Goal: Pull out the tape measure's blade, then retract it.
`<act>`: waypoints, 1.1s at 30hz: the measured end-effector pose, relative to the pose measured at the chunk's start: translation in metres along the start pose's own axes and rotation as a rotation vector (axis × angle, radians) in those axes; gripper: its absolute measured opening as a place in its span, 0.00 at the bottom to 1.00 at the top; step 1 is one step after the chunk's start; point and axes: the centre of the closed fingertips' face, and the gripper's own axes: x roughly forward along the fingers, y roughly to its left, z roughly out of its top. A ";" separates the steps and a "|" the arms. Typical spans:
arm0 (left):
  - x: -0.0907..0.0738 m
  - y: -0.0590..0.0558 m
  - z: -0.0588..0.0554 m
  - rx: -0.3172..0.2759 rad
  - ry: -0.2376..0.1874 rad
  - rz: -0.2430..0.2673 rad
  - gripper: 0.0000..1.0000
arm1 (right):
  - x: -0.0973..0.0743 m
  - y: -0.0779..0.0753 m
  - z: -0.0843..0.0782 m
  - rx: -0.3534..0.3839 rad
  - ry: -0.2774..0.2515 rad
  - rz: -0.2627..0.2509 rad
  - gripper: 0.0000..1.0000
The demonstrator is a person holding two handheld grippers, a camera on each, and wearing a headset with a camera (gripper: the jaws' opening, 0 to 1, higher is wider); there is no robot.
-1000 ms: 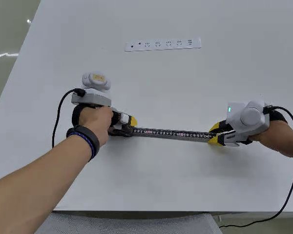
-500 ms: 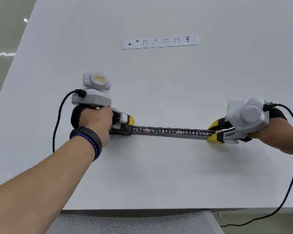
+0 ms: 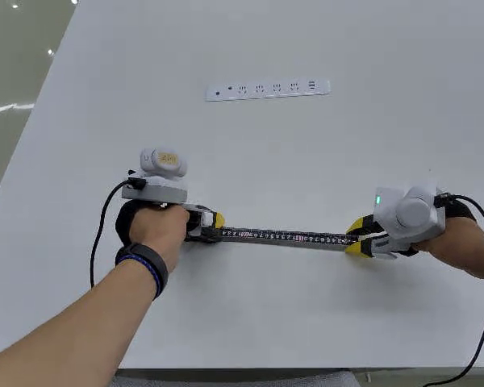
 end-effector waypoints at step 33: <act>0.000 0.000 -0.001 0.012 0.015 -0.002 0.59 | 0.024 0.007 0.030 -0.078 -0.030 -0.003 0.15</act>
